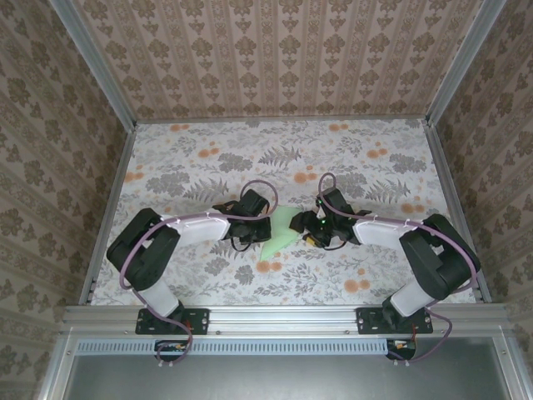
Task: Fold a paper plane with a square sheet of paper (pick it up from the middle)
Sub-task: Third fold the triangle at the center of the table, then fourth fold the wing at the center of the table.
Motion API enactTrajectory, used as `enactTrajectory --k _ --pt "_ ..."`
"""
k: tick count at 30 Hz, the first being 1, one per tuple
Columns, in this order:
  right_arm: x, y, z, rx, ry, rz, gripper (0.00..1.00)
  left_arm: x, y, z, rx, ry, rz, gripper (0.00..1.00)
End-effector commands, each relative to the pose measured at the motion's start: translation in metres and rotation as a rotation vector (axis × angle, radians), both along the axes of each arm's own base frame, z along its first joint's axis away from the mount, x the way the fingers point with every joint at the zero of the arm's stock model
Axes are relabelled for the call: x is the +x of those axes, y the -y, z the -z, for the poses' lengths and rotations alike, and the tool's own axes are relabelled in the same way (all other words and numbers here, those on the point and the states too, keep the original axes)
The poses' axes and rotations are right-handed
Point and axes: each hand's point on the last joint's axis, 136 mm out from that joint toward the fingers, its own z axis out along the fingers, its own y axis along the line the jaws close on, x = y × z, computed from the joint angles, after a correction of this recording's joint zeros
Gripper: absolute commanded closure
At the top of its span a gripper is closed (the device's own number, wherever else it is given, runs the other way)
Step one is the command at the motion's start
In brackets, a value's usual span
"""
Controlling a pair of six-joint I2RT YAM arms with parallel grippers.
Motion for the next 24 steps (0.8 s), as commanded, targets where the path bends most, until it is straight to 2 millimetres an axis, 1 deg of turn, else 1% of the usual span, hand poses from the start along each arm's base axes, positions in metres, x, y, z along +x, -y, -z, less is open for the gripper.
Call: enactTrajectory --k 1,6,12,15,21,24 --pt "-0.002 -0.009 -0.001 0.023 -0.023 -0.015 0.37 -0.001 -0.003 0.006 0.020 -0.038 -0.025 0.94" --pt "-0.002 -0.016 -0.001 0.044 -0.016 -0.033 0.42 -0.002 -0.004 0.006 0.025 -0.041 -0.025 0.94" --pt "-0.002 -0.021 -0.002 0.055 -0.014 -0.042 0.44 -0.003 -0.007 0.009 0.035 -0.049 -0.037 0.94" --pt "-0.002 -0.021 0.000 0.048 -0.020 -0.040 0.45 -0.003 -0.008 0.008 0.035 -0.048 -0.042 0.94" --pt "-0.003 -0.013 0.006 0.004 -0.027 -0.017 0.44 -0.004 -0.012 0.009 0.041 -0.050 -0.050 0.94" --pt "-0.002 -0.018 0.003 0.032 -0.020 -0.029 0.44 -0.005 -0.012 0.010 0.041 -0.054 -0.050 0.94"
